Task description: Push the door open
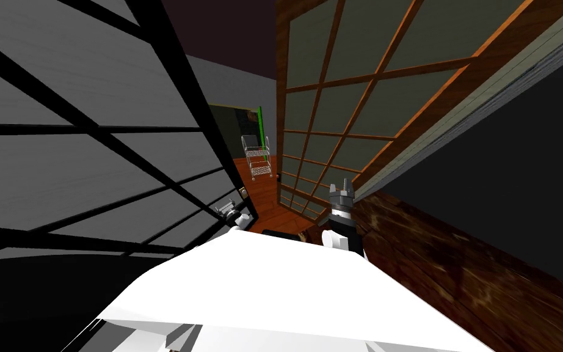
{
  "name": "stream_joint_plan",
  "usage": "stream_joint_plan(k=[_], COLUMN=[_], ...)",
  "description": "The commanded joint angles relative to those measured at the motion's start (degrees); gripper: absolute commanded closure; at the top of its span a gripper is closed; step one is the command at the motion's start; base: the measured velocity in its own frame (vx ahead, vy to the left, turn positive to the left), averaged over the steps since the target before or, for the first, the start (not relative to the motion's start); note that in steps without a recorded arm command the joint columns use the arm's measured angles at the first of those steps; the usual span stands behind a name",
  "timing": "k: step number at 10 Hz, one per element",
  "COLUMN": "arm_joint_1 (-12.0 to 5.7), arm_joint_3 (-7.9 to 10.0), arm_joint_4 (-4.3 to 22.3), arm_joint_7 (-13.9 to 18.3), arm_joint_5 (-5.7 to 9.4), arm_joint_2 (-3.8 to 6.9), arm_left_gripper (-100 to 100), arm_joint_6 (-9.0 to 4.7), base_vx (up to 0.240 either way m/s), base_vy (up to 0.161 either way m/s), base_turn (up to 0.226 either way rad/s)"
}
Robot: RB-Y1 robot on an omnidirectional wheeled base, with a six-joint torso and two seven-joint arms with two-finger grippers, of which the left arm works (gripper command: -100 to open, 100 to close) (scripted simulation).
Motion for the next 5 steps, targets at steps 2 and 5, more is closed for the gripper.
stream_joint_plan(k=[2, 5], arm_joint_1=[-0.80, -2.14], arm_joint_3=[1.27, 2.50], arm_joint_4=[0.9, 2.8], arm_joint_7=[-0.9, -1.5], arm_joint_5=[2.11, 4.15], arm_joint_2=[-0.86, -2.31], arm_left_gripper=[-100, -100], arm_joint_6=[-1.14, -2.50], base_vx=[0.212, 0.206], base_vy=[-0.017, -0.003], base_turn=[-0.195, -0.127])
